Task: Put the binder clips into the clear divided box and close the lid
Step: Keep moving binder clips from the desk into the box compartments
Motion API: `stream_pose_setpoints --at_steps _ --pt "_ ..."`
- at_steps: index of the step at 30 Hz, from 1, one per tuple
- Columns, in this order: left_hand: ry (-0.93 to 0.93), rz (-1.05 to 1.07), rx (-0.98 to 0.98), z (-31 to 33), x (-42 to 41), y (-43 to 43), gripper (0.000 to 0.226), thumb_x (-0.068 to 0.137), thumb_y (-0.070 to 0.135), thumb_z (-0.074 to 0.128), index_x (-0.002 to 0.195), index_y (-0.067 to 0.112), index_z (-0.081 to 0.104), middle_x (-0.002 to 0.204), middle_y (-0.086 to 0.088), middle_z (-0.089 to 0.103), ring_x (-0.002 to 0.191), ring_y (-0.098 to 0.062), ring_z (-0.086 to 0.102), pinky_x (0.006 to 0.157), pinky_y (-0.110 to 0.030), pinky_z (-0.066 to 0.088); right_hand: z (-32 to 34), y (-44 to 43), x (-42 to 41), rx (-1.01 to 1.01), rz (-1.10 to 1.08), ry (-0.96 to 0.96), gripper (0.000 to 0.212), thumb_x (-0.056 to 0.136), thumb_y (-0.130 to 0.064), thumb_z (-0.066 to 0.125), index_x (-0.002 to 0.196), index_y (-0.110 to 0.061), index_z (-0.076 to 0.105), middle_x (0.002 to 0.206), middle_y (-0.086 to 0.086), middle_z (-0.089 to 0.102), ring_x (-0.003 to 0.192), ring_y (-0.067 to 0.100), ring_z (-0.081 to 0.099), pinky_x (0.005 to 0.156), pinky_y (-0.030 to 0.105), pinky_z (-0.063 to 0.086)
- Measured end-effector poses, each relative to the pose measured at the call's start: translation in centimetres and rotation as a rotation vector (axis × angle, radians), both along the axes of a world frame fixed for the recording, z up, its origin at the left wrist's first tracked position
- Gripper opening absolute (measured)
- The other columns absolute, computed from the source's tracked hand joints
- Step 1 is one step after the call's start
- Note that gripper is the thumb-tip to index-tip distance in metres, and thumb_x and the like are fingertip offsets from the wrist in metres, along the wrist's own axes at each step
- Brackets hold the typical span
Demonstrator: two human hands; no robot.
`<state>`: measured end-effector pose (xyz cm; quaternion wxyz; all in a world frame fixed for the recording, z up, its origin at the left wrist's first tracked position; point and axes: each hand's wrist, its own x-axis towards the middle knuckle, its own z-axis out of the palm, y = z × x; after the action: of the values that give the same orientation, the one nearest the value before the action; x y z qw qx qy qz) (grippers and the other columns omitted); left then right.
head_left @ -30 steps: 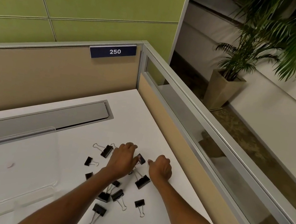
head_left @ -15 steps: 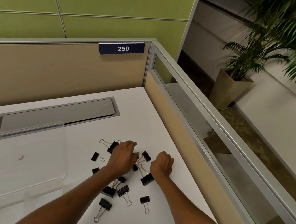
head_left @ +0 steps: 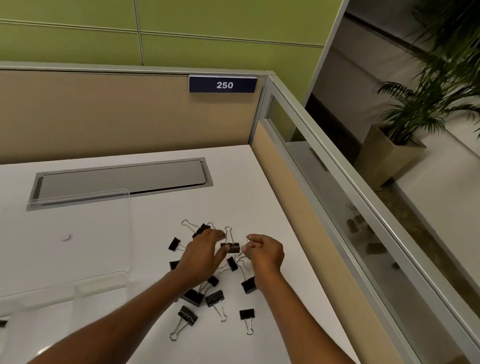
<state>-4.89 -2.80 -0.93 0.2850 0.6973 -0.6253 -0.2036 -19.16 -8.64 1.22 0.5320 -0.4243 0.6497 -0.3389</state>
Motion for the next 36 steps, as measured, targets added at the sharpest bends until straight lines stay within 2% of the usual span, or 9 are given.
stream_pose_setpoints --at_steps 2,4,8,13,16,18,22,29,36 --pt "0.074 0.032 -0.011 0.3 0.4 1.2 0.044 0.095 0.036 0.047 0.130 0.009 0.048 0.130 -0.008 0.053 0.120 -0.023 0.049 0.097 -0.034 0.040 0.9 0.9 0.7 0.037 0.002 -0.125 0.025 0.073 0.014 0.071 0.089 -0.006 0.071 0.081 0.012 0.072 0.072 0.021 0.067 0.075 0.031 0.059" --pt "0.148 0.073 -0.007 0.5 1.2 2.5 0.045 0.095 0.036 0.049 0.131 0.011 0.047 0.133 -0.008 0.051 0.121 -0.022 0.049 0.099 -0.035 0.041 1.9 2.0 1.5 0.078 0.021 -0.215 0.024 0.074 0.015 0.069 0.090 -0.003 0.069 0.081 0.014 0.071 0.071 0.022 0.067 0.076 0.036 0.059" --pt "0.288 0.163 0.024 0.8 3.5 5.3 0.043 0.094 0.039 0.049 0.130 0.015 0.049 0.131 -0.002 0.052 0.114 -0.019 0.054 0.087 -0.031 0.047 3.6 4.8 3.5 0.145 0.072 -0.388 0.019 0.077 0.017 0.066 0.093 0.006 0.064 0.076 0.014 0.066 0.068 0.024 0.063 0.072 0.033 0.061" --pt "0.298 0.224 -0.019 1.6 7.0 9.6 0.038 0.094 0.037 0.050 0.125 0.016 0.053 0.129 -0.001 0.055 0.110 -0.015 0.056 0.087 -0.026 0.043 4.0 8.5 6.6 0.194 0.161 -0.451 0.008 0.081 0.013 0.066 0.087 0.008 0.063 0.076 0.016 0.062 0.065 0.022 0.060 0.072 0.034 0.062" --pt "0.230 0.252 -0.040 1.8 9.3 12.6 0.038 0.094 0.037 0.050 0.126 0.015 0.052 0.129 -0.001 0.055 0.114 -0.017 0.053 0.092 -0.031 0.044 3.8 10.7 8.7 0.193 0.205 -0.384 0.006 0.080 0.008 0.069 0.085 0.005 0.067 0.077 0.013 0.065 0.066 0.021 0.062 0.074 0.035 0.061" --pt "0.200 0.272 -0.045 1.8 11.0 14.6 0.039 0.094 0.038 0.050 0.125 0.016 0.053 0.129 -0.001 0.055 0.116 -0.016 0.051 0.096 -0.035 0.044 3.7 12.3 10.2 0.175 0.233 -0.292 0.008 0.078 0.002 0.073 0.086 0.000 0.071 0.081 0.008 0.069 0.071 0.018 0.063 0.068 0.033 0.060" --pt "0.195 0.318 -0.044 1.8 14.0 18.7 0.039 0.093 0.038 0.051 0.125 0.016 0.053 0.128 0.000 0.055 0.116 -0.015 0.051 0.096 -0.032 0.043 3.5 15.6 12.9 0.136 0.306 -0.177 0.011 0.075 -0.007 0.077 0.086 -0.007 0.074 0.083 0.002 0.072 0.074 0.014 0.061 0.060 0.027 0.052" --pt "0.252 0.386 -0.038 1.9 18.3 25.8 0.035 0.092 0.032 0.056 0.123 0.016 0.054 0.125 0.001 0.056 0.115 -0.015 0.051 0.094 -0.028 0.040 2.9 22.1 17.6 0.107 0.486 -0.105 0.010 0.070 -0.013 0.082 0.077 -0.009 0.076 0.083 0.004 0.075 0.066 0.016 0.064 0.054 0.025 0.046" --pt "0.258 0.418 -0.034 1.4 21.5 31.7 0.050 0.083 0.050 0.044 0.120 0.019 0.058 0.123 0.003 0.059 0.110 -0.014 0.054 0.096 -0.035 0.042 2.1 28.5 21.4 0.021 0.652 0.083 0.020 0.066 -0.017 0.086 0.083 -0.013 0.076 0.085 0.000 0.074 0.061 0.013 0.063 0.049 0.020 0.045"
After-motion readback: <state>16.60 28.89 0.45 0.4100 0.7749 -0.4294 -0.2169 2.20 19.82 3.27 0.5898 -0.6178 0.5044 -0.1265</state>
